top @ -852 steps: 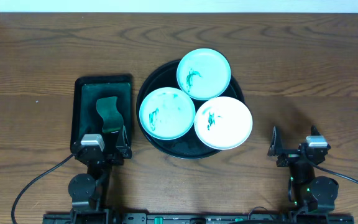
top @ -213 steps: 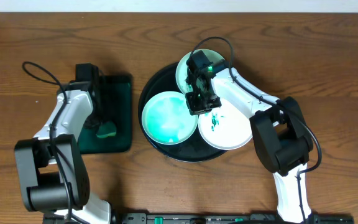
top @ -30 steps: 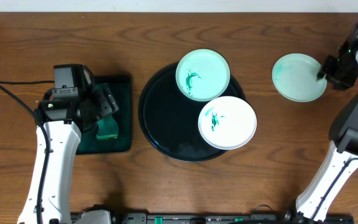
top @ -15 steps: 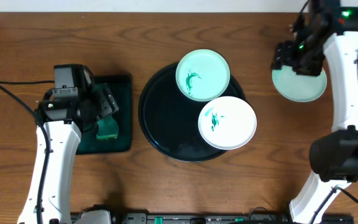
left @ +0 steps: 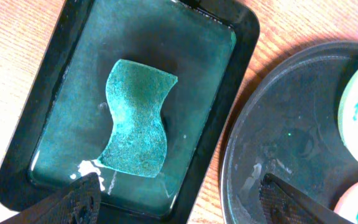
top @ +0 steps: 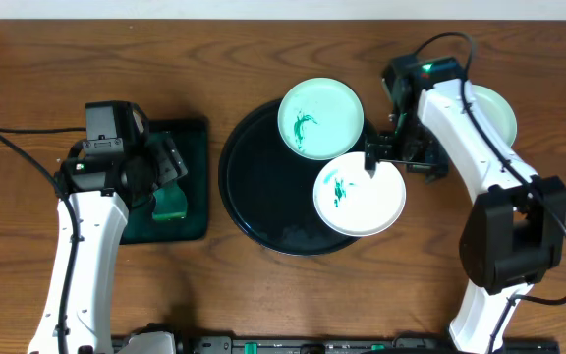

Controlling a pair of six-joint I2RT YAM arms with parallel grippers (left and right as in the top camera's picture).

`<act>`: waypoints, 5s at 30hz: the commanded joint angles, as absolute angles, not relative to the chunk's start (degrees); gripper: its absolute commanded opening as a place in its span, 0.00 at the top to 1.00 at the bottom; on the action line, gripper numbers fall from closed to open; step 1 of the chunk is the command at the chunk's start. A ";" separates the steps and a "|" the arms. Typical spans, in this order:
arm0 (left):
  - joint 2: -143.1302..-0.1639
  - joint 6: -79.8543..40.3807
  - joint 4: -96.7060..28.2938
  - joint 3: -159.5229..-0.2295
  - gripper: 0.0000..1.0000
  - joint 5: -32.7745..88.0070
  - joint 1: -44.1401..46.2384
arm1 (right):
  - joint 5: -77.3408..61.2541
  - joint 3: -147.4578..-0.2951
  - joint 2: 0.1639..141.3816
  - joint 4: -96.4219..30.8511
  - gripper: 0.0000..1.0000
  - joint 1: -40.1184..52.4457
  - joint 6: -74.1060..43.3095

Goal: Clean dirty plates on tray and stack at the side

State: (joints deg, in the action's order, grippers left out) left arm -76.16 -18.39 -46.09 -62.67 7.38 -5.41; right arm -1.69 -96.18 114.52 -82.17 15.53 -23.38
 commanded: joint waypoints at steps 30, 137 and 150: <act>-76.07 -19.11 -46.24 -63.61 0.18 7.46 -5.39 | 3.42 -80.05 114.76 -66.37 0.60 15.81 -31.05; -101.86 -18.22 -39.62 -61.95 0.58 -3.66 -5.43 | -2.00 -71.40 114.76 -45.89 0.99 25.61 -11.51; -104.14 -18.22 -37.32 -61.93 0.59 -3.66 -5.43 | -2.00 -71.40 114.76 -46.11 0.99 25.61 -11.51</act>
